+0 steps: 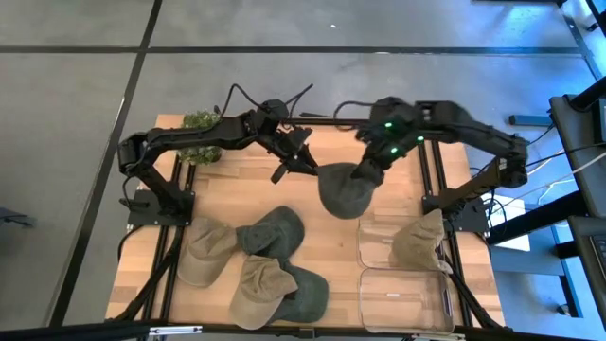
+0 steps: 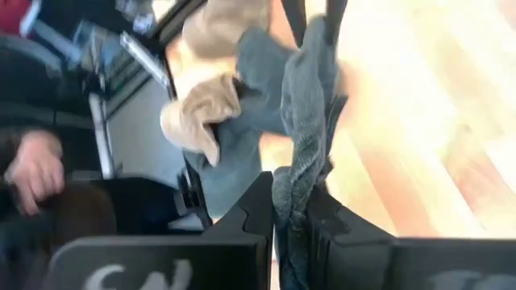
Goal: Pick & Place hat
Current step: Put the top black cap into the bottom transparent bin
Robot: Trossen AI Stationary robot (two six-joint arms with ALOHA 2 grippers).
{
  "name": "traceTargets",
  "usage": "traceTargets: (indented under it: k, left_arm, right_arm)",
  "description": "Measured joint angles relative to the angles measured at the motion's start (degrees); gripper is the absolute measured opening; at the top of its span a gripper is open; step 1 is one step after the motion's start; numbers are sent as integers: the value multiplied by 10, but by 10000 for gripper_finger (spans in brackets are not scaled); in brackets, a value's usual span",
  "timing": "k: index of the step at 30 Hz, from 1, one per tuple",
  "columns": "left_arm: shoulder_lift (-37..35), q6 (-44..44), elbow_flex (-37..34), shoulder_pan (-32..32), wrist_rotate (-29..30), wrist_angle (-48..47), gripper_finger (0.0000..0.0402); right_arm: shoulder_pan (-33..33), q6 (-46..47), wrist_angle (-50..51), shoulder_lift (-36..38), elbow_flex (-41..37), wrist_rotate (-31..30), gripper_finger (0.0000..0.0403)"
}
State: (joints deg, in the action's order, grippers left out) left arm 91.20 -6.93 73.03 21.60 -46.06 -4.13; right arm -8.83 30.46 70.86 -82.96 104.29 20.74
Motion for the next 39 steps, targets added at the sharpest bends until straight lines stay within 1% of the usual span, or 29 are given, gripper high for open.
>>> traceTargets:
  k: [3, 6, 11, 17, 21, 25, 30, 36, 39]
  left_arm:
    - [0, 2, 0, 15, 3, -2, 91]
    - [0, 2, 0, 23, 4, -2, 95]
    - [0, 3, 0, 26, 4, -1, 92]
    - [0, 3, 0, 16, 9, 1, 93]
    - [1, 5, 0, 3, 34, 16, 95]
    - [1, 26, 0, -15, 74, 40, 93]
    - [1, 37, 0, -38, 106, 52, 91]
    - [1, 50, 0, -64, 135, 61, 92]
    - [1, 63, 0, -75, 152, 62, 91]
  right_arm:
    - [25, 62, 45, 3, 69, -33, 29]
    - [63, 126, 74, 3, 128, -68, 29]
    - [151, 248, 102, 2, 181, -127, 29]
    - [264, 402, 129, 1, 169, -209, 29]
    - [332, 495, 119, -2, 164, -233, 30]
    - [400, 575, 98, -16, 164, -242, 34]
    - [474, 652, 110, -46, 163, -242, 29]
    - [540, 716, 135, -88, 163, -257, 34]
    - [570, 762, 135, -112, 163, -261, 31]
